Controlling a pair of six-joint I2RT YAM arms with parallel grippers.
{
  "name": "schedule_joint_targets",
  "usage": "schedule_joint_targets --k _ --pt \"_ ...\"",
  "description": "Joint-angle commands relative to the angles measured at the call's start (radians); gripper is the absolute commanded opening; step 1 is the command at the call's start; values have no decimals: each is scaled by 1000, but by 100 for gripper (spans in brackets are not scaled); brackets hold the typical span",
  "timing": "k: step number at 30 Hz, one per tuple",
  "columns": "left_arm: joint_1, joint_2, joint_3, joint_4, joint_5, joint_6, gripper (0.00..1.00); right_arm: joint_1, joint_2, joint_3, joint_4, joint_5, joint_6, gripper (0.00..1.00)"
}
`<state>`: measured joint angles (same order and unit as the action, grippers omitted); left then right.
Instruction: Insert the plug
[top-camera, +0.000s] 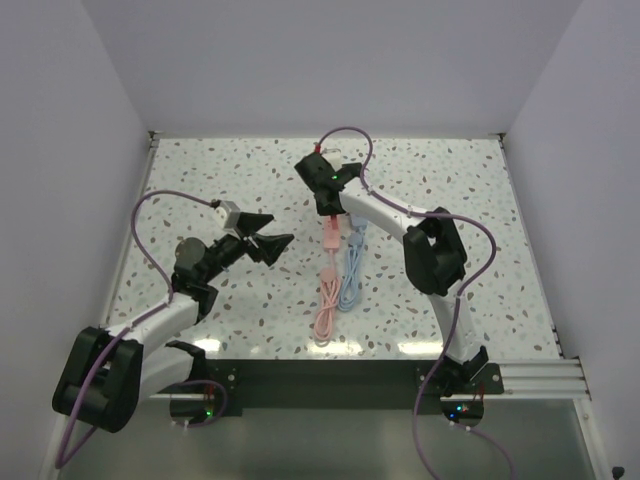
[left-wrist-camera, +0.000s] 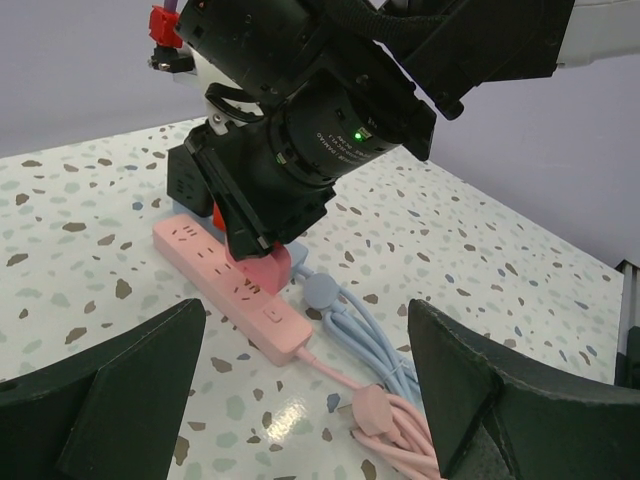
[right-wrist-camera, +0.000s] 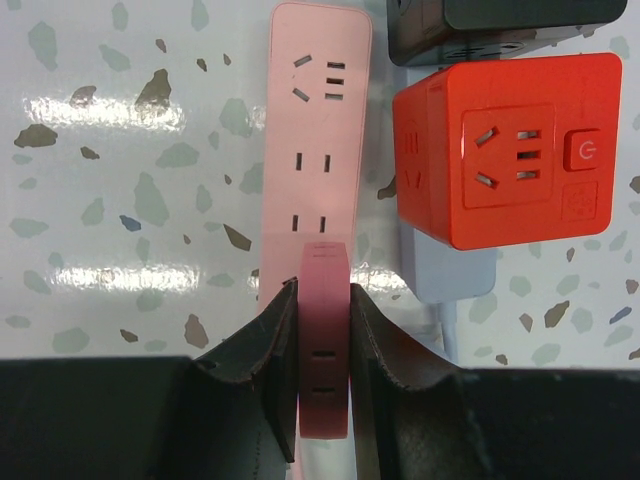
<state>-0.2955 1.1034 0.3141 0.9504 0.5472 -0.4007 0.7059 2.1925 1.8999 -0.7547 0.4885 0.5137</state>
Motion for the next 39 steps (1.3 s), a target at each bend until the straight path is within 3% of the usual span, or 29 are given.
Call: schedule_joint_targets --k 1,25,39 --pt "7 -13 -6 47 17 2 88 0 20 -5 35 27 57 0" --pt "7 -33 -9 19 -9 23 88 4 -65 -231 120 33 49 0" --pt "7 -68 -13 5 -21 31 88 46 -46 -243 135 53 57 0"
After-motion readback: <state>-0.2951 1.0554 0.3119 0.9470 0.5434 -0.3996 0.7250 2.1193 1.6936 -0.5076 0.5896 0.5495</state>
